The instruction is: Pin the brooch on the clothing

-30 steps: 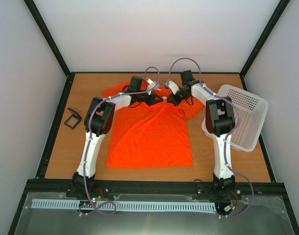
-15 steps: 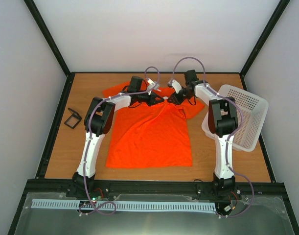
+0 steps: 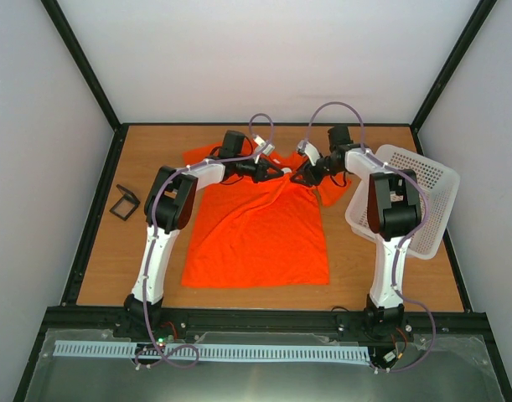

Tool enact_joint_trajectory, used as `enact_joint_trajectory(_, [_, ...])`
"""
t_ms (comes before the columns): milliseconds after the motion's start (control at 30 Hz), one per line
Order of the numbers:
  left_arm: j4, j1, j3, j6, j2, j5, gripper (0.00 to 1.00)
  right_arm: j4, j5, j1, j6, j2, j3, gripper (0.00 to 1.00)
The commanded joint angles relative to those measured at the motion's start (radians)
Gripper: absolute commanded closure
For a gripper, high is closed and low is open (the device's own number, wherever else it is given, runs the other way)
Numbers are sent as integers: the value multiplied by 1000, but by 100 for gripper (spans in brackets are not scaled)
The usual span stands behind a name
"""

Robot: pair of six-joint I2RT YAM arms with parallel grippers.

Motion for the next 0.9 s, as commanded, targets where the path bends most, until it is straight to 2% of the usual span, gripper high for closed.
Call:
enact_joint_trajectory(0, [15, 5, 31, 28, 12, 45, 99, 11, -80, 3, -40, -19, 7, 49])
enact_joint_trajectory(200, [24, 7, 30, 24, 4, 54, 99, -29, -108, 5, -43, 38, 77, 55])
enact_joint_trajectory(333, [27, 7, 32, 22, 4, 57, 99, -76, -115, 5, -67, 60, 113, 63])
enact_joint_trajectory(600, [24, 21, 35, 20, 15, 67, 99, -63, -116, 3, -95, 27, 62, 45])
enact_joint_trajectory(733, [24, 23, 39, 17, 20, 75, 99, -81, -98, 3, -108, 35, 64, 45])
enact_joint_trajectory(867, [37, 24, 36, 11, 11, 90, 99, -91, -76, 3, -99, 56, 83, 50])
